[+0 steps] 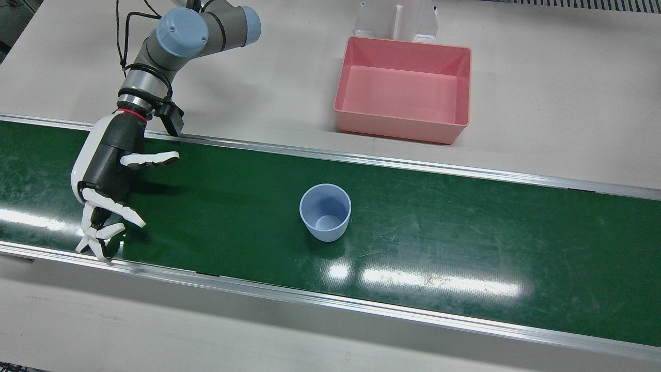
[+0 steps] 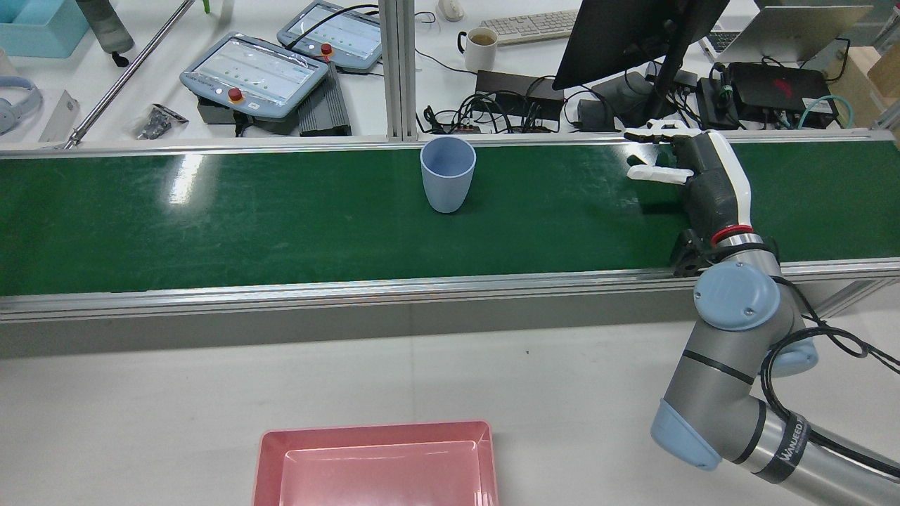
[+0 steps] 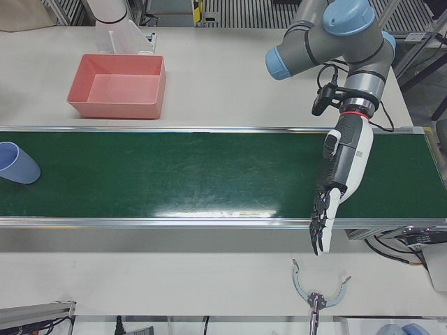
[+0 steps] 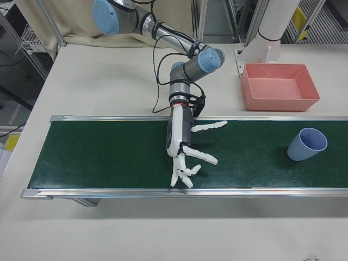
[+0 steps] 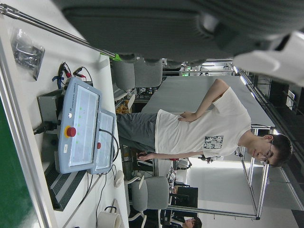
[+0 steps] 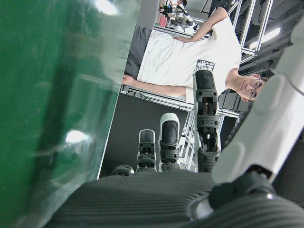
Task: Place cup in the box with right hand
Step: 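Wait with the open right hand as the blue cup rides closer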
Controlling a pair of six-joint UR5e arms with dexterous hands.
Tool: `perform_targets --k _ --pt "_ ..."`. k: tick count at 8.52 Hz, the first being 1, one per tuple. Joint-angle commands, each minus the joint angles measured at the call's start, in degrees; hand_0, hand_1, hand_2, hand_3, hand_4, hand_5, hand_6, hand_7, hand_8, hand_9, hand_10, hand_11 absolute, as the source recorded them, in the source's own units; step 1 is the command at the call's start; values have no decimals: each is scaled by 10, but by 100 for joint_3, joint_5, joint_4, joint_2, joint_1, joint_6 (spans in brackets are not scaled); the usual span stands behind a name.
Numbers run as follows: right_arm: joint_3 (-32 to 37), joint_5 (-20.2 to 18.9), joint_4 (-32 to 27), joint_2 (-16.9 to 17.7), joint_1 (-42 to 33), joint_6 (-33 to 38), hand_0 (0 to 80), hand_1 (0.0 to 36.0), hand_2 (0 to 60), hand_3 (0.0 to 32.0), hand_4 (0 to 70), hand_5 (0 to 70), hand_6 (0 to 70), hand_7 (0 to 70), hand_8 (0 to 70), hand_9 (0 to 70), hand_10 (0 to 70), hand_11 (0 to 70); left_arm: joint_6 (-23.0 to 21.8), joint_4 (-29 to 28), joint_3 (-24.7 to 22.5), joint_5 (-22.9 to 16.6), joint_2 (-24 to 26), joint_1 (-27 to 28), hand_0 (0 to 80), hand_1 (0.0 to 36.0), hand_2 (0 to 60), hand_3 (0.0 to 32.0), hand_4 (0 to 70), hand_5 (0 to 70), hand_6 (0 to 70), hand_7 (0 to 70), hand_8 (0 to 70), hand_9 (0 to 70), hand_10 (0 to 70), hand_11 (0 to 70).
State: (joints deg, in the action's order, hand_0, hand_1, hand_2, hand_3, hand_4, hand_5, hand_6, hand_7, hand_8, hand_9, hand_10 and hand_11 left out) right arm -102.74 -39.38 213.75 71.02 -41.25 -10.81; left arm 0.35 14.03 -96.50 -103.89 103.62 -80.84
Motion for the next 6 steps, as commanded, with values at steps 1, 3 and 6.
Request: perform_targets --k 1,3,6 --pt "0 -9 0 0 12 0 497 11 0 0 700 6 125 669 76 229 0 0 0 3 0 0 0 -2 0 0 0 0 0 0 0 0 0 0 0 0" --pt "0 -174 9 0 3 0 645 158 0 0 634 51 137 667 91 241 2 16 0 3 0 0 0 -2 0 0 0 0 0 0 0 0 0 0 0 0" --pt "0 -176 18 -9 -24 0 800 296 0 0 574 102 144 633 106 246 14 51 0 3 0 0 0 -2 0 0 0 0 0 0 0 0 0 0 0 0"
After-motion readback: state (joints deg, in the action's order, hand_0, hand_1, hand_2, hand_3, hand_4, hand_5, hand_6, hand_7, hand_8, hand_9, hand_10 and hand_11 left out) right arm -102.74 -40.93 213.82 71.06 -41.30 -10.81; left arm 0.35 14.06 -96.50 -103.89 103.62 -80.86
